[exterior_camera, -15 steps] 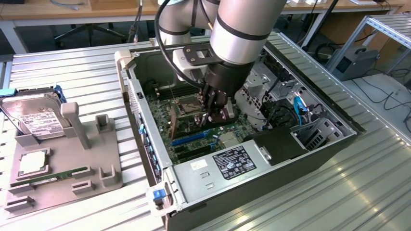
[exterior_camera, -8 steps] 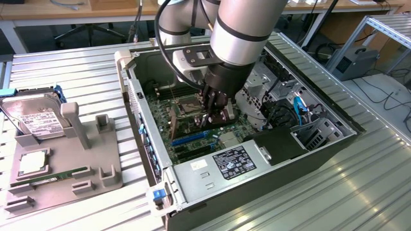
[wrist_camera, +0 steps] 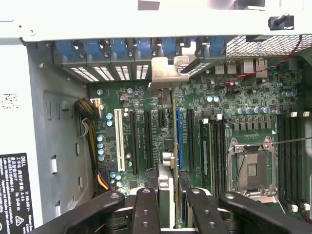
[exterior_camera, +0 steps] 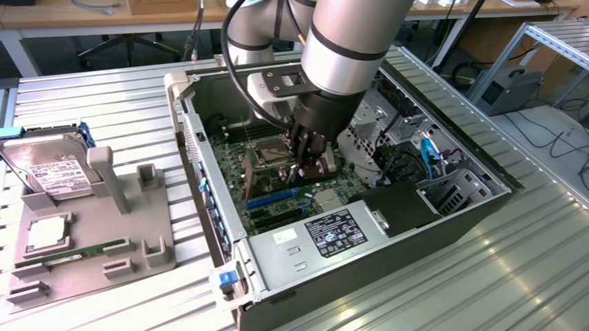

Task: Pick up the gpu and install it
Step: 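Insert the gpu into the slot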

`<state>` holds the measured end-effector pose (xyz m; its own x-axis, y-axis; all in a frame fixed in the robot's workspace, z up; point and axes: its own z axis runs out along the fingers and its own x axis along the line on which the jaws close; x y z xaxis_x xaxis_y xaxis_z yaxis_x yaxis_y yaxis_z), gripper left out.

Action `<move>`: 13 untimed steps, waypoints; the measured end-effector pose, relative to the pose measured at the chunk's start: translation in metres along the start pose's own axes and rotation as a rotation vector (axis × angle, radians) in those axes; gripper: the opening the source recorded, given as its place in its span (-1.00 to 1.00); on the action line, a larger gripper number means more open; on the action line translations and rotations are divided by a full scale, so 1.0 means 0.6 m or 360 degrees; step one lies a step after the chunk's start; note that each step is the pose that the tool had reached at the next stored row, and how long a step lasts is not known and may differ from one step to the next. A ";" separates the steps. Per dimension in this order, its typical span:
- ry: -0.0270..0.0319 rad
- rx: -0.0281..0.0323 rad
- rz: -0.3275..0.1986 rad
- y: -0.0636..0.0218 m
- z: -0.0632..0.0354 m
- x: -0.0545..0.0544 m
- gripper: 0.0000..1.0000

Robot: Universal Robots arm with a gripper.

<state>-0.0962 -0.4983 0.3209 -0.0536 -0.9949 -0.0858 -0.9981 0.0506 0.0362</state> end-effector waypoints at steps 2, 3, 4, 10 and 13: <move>-0.00001 0.00000 0.0000 0.000 0.000 0.001 -0.46; 0.00001 -0.00001 0.0000 0.000 0.000 0.001 -0.46; 0.00000 0.00000 0.0000 0.001 0.000 0.001 -0.46; -0.00001 0.00000 0.0000 0.002 0.000 0.003 -0.46; 0.00000 0.00000 0.0000 0.002 0.000 0.004 -0.46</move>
<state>-0.0977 -0.5006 0.3207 -0.0536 -0.9949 -0.0858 -0.9981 0.0506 0.0362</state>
